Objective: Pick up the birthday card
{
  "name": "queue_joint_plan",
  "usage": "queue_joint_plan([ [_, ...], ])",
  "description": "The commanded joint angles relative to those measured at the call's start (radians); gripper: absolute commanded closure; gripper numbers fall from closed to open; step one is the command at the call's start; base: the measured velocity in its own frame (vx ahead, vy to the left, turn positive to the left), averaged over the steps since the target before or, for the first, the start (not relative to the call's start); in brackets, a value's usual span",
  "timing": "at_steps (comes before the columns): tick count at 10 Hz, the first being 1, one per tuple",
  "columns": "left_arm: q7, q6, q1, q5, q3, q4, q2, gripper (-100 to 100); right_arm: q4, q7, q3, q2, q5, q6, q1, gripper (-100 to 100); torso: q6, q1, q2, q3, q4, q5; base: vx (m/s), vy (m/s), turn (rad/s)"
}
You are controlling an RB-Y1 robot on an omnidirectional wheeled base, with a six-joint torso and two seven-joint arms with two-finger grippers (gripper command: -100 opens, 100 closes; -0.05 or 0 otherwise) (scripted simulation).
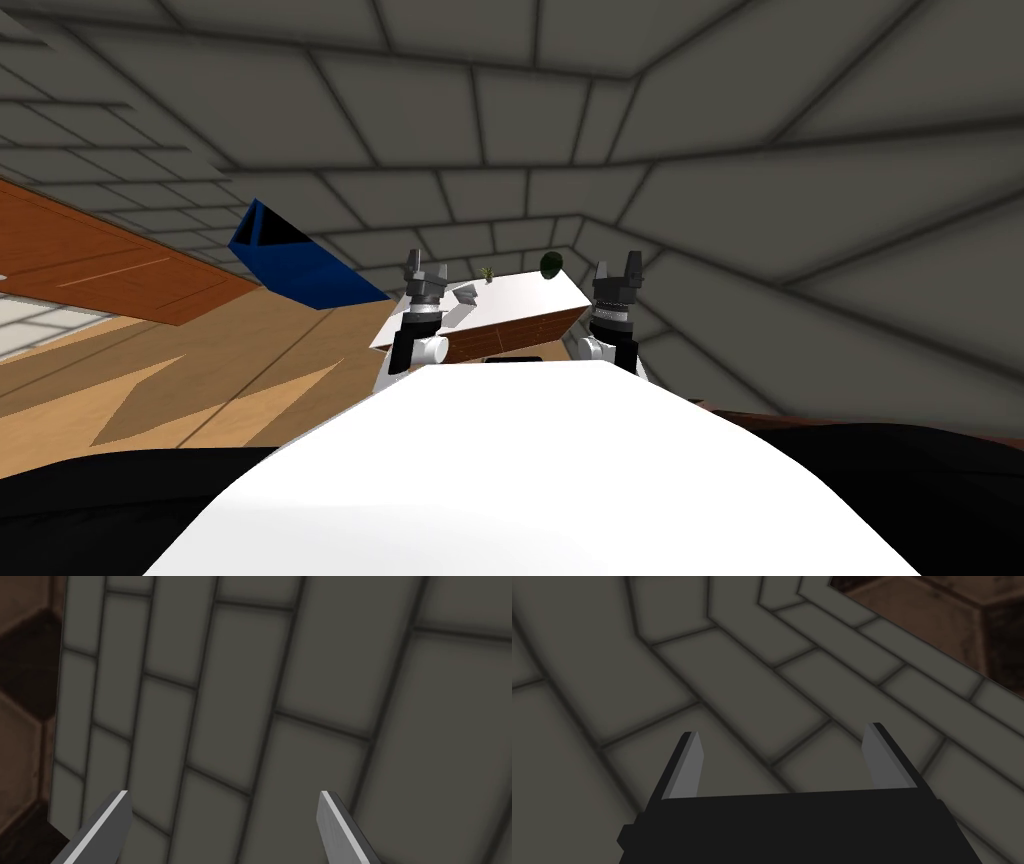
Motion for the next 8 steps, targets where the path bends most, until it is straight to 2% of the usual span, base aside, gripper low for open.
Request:
queue_joint_plan([
  [1,0.001,0.028,-0.005,0.007,0.006,0.01,0.012,-100,0.0,0.0,0.0,0.0,0.0,0.0,0.0,0,0.0,0.0,0.0,0.0,0.0,0.0,-0.029,-0.007,-0.028],
  [3,-0.002,0.092,-0.029,0.027,0.02,0.042,0.038,-100,0.0,0.0,0.0,0.0,0.0,0.0,0.0,0,0.0,0.0,0.0,0.0,0.0,0.0,-0.035,-0.004,-0.074],
  [4,-0.002,0.103,-0.029,0.027,0.02,0.042,0.038,-100,0.0,0.0,0.0,0.0,0.0,0.0,0.0,0,0.0,0.0,0.0,0.0,0.0,0.0,-0.027,-0.004,-0.037],
  [8,-0.005,0.222,-0.072,0.055,0.042,0.097,0.068,-100,0.0,0.0,0.0,0.0,0.0,0.0,0.0,0,0.0,0.0,0.0,0.0,0.0,0.0,-0.032,-0.004,-0.068],
])
